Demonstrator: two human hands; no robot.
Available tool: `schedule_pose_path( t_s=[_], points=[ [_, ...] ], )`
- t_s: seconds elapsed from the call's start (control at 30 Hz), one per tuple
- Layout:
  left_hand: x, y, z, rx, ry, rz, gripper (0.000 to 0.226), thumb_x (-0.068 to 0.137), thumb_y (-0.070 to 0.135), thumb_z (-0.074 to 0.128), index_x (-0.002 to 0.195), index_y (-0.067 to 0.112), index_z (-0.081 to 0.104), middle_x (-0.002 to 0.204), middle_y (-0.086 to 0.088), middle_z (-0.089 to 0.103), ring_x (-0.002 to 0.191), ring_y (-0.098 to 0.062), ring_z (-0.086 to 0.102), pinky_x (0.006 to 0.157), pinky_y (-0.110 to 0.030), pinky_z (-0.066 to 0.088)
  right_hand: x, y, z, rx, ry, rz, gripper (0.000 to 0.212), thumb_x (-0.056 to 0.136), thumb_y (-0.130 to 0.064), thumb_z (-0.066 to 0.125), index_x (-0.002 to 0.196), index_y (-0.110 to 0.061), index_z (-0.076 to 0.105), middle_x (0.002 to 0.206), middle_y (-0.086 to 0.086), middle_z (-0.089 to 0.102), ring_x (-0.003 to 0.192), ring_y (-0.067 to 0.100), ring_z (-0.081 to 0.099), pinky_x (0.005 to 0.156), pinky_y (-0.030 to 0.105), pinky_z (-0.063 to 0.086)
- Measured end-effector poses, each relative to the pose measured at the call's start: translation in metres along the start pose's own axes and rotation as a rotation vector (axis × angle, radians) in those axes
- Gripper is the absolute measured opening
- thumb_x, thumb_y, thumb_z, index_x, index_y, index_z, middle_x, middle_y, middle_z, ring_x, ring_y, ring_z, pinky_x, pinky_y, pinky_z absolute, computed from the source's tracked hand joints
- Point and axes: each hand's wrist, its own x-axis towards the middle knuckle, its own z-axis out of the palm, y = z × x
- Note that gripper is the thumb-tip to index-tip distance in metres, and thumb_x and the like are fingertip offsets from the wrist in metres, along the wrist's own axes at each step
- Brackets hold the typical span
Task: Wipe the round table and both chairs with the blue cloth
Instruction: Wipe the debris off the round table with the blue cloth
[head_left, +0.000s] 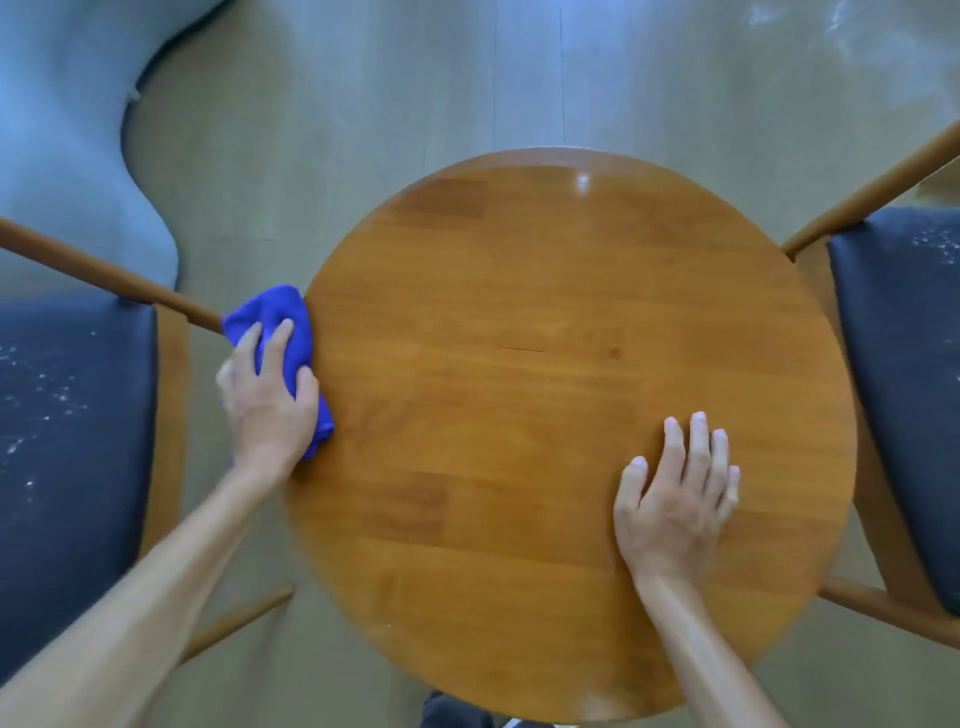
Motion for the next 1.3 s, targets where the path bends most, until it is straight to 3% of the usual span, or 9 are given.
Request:
schedule_pose_path(
  t_s=[0.1, 0.23, 0.43, 0.6, 0.73, 0.9, 1.07, 1.2, 1.3],
  points=[
    [-0.102, 0.018, 0.003, 0.063, 0.061, 0.101, 0.043, 0.087, 0.014, 0.053, 0.129, 0.006, 0.06, 0.141, -0.023, 0.045, 0.118, -0.054, 0.043, 0.107, -0.056, 0.034, -0.003, -0.001, -0.001, -0.01, -0.015, 0.003, 0.051, 0.089, -0.025, 0.04, 0.135, -0.005, 0.049, 0.149, 0.014, 0.04, 0.14, 0.035, 0.031, 0.113, 0.053, 0.021],
    [-0.213, 0.105, 0.029, -0.043, -0.126, 0.51, 0.043, 0.084, 0.019, 0.051, 0.123, 0.023, 0.066, 0.139, -0.009, 0.054, 0.125, -0.044, 0.042, 0.094, -0.055, 0.048, 0.002, 0.001, -0.005, 0.095, -0.03, 0.033, 0.051, 0.09, -0.026, 0.033, 0.133, -0.006, 0.052, 0.149, 0.012, 0.041, 0.141, 0.031, 0.031, 0.114, 0.049, 0.017],
    [-0.172, 0.147, 0.042, -0.108, -0.279, 0.798, 0.046, 0.078, 0.021, 0.056, 0.122, 0.026, 0.067, 0.139, -0.005, 0.055, 0.126, -0.04, 0.052, 0.095, -0.047, 0.049, 0.005, 0.011, -0.009, 0.361, -0.007, 0.125, 0.052, 0.087, -0.021, 0.032, 0.13, -0.005, 0.058, 0.146, 0.005, 0.045, 0.14, 0.021, 0.033, 0.116, 0.039, 0.015],
    [-0.091, 0.032, 0.01, 0.012, -0.067, 0.43, 0.046, 0.082, 0.017, 0.057, 0.127, 0.016, 0.063, 0.143, -0.013, 0.048, 0.125, -0.045, 0.043, 0.107, -0.052, 0.037, 0.002, 0.008, -0.007, 0.357, -0.055, 0.122, 0.058, 0.087, -0.031, 0.029, 0.134, -0.006, 0.054, 0.15, 0.004, 0.04, 0.143, 0.02, 0.027, 0.117, 0.04, 0.01],
    [-0.175, -0.007, -0.006, -0.036, -0.052, 0.315, 0.043, 0.086, 0.018, 0.051, 0.127, 0.013, 0.063, 0.144, -0.012, 0.046, 0.127, -0.044, 0.038, 0.11, -0.05, 0.032, 0.003, 0.004, -0.01, 0.343, -0.103, 0.13, 0.057, 0.087, -0.03, 0.033, 0.135, -0.006, 0.052, 0.151, 0.005, 0.038, 0.144, 0.023, 0.025, 0.117, 0.042, 0.01],
    [-0.341, 0.069, 0.016, -0.163, -0.247, 0.58, 0.042, 0.087, 0.02, 0.045, 0.126, 0.031, 0.057, 0.142, -0.001, 0.051, 0.13, -0.038, 0.044, 0.091, -0.046, 0.045, 0.007, 0.006, -0.019, 0.447, -0.204, 0.183, 0.056, 0.087, -0.029, 0.032, 0.137, -0.011, 0.051, 0.154, -0.002, 0.032, 0.146, 0.012, 0.017, 0.118, 0.034, 0.003],
    [-0.305, 0.185, 0.043, -0.151, -0.396, 0.577, 0.035, 0.087, 0.022, 0.056, 0.115, 0.036, 0.07, 0.133, 0.003, 0.06, 0.118, -0.032, 0.06, 0.091, -0.041, 0.053, 0.02, 0.037, -0.057, 1.014, -0.392, 0.343, 0.048, 0.092, -0.026, 0.033, 0.133, -0.014, 0.053, 0.147, -0.004, 0.044, 0.137, -0.001, 0.033, 0.118, 0.025, 0.02],
    [-0.228, 0.214, 0.05, -0.317, -0.321, 0.388, 0.044, 0.088, 0.03, 0.06, 0.132, 0.025, 0.059, 0.147, -0.002, 0.046, 0.136, -0.035, 0.04, 0.107, -0.047, 0.04, -0.01, 0.043, -0.078, 0.667, -0.293, 0.139, 0.052, 0.09, -0.026, 0.036, 0.139, -0.012, 0.048, 0.153, 0.003, 0.034, 0.139, 0.003, 0.028, 0.112, 0.012, 0.018],
    [-0.162, 0.176, 0.038, -0.423, -0.283, 0.333, 0.048, 0.092, 0.033, 0.048, 0.137, 0.016, 0.054, 0.149, -0.011, 0.043, 0.139, -0.036, 0.035, 0.113, -0.052, 0.029, -0.046, 0.008, -0.068, 0.396, -0.235, -0.057, 0.058, 0.088, -0.036, 0.043, 0.141, -0.012, 0.045, 0.154, 0.019, 0.027, 0.142, 0.031, 0.026, 0.115, 0.04, 0.021]
  ],
)
